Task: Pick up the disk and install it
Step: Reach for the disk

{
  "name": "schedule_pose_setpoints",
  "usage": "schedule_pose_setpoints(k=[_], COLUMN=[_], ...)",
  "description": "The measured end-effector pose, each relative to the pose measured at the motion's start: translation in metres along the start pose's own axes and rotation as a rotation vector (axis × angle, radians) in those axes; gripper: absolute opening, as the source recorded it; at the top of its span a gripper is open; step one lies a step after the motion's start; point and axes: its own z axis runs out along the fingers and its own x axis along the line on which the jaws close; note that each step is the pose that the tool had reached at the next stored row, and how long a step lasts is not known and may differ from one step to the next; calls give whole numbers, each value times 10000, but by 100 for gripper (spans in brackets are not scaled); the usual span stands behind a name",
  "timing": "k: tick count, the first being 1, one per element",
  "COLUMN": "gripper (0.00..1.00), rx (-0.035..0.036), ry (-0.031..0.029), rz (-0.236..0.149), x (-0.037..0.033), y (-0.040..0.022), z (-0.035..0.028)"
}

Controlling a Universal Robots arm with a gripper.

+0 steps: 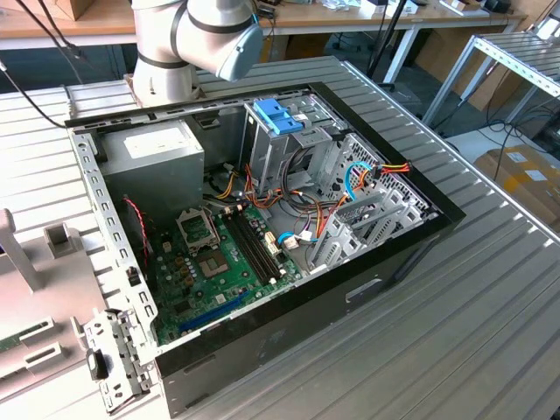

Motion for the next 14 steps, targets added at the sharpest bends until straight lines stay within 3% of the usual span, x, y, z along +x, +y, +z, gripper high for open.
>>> schedule_pose_setpoints(k=[10,14], gripper=[11,11], rx=[1,0], ry=[1,0], rz=[0,0], x=[150,159], y=[-11,-12], z=[-2,-2])
